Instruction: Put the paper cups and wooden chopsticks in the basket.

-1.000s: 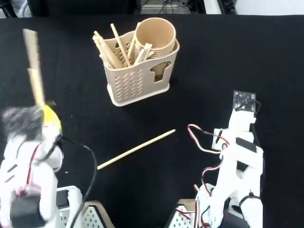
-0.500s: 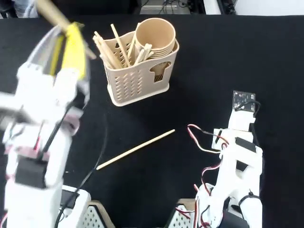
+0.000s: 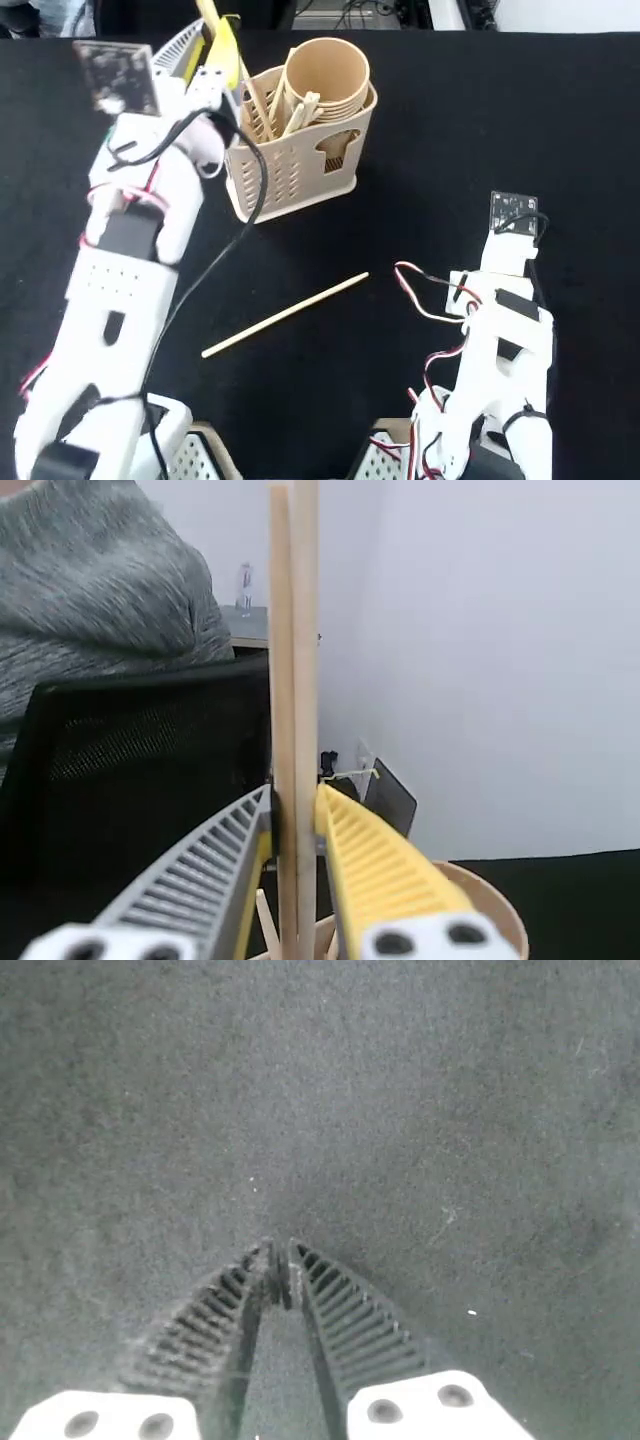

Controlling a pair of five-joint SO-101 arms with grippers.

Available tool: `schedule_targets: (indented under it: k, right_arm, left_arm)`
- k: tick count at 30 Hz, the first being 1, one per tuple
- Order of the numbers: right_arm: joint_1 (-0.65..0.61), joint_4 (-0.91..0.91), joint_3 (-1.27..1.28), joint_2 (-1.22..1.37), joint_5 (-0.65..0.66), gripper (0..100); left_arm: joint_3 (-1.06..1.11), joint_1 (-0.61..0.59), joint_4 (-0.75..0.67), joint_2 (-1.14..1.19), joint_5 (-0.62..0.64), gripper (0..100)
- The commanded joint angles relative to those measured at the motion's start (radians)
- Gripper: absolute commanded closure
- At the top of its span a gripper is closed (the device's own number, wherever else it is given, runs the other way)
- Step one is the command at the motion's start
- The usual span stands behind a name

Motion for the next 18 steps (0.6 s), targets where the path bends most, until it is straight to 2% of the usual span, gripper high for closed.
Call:
schedule_targets:
  k: [1,5,10,15,18]
  right_arm:
    - [-0.003,-0.014,-0.024,0.002,0.003,97.4]
    - [-0.003,-0.012,-0.024,0.002,0.003,97.4]
    - [-0.003,-0.015,-0.025,0.002,0.003,97.4]
    - [-0.003,-0.017,-0.025,0.002,0.003,97.3]
    - [-0.003,-0.017,-0.025,0.002,0.003,97.3]
  left_arm:
    - [-0.062,0.002,-0.084,0.100,-0.011,97]
    - [-0.054,0.001,-0.135,0.158,-0.011,97]
    - [-0.005,0.002,-0.129,0.172,-0.012,97]
    - [0.087,0.035,-0.080,0.172,-0.172,97]
    - [0.111,0.050,-0.003,0.167,-0.198,91]
